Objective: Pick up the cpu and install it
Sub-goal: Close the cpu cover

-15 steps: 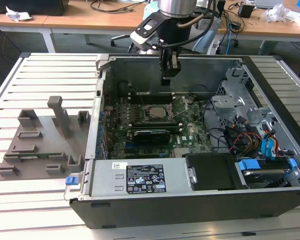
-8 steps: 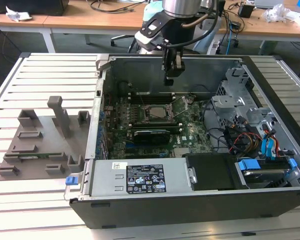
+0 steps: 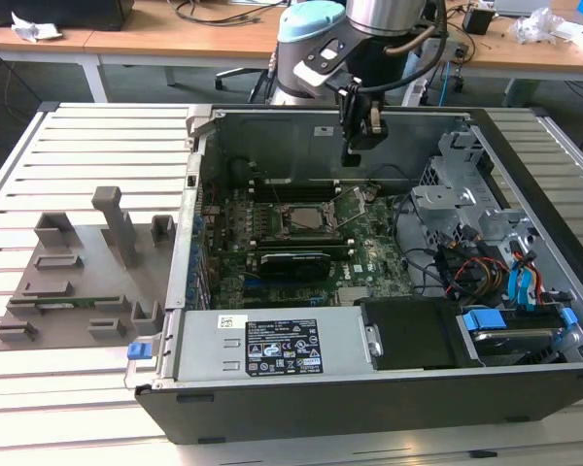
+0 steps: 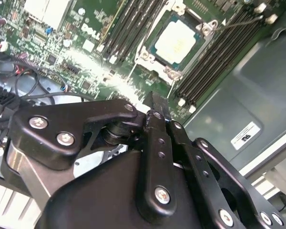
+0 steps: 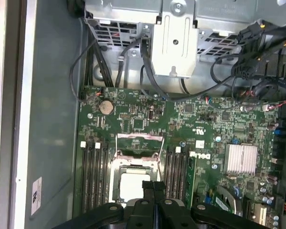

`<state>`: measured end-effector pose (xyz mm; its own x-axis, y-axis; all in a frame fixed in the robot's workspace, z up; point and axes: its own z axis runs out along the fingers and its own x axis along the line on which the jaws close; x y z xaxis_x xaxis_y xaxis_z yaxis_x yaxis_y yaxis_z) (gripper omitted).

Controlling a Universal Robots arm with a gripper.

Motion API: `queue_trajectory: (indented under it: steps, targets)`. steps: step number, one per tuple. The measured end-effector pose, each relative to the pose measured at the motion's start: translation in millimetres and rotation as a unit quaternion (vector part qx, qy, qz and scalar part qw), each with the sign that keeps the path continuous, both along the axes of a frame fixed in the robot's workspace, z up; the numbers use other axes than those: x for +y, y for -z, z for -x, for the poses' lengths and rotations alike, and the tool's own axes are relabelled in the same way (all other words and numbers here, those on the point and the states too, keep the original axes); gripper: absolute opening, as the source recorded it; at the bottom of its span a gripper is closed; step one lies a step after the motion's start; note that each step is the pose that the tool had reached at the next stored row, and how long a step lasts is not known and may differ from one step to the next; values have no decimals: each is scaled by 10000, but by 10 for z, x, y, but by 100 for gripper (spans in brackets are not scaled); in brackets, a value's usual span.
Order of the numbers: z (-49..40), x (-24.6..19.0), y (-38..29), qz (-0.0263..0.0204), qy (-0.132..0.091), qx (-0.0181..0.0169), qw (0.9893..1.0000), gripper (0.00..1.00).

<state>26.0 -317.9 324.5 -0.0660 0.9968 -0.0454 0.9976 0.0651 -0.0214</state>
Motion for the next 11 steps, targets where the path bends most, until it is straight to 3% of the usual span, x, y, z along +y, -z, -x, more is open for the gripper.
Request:
queue_trajectory:
  steps: [5, 11]
  targets:
    - [-126, 0, 14, 1, 0, 5, 10000, 11]
    - [-203, 1, 55, 1, 0, 5, 10000, 11]
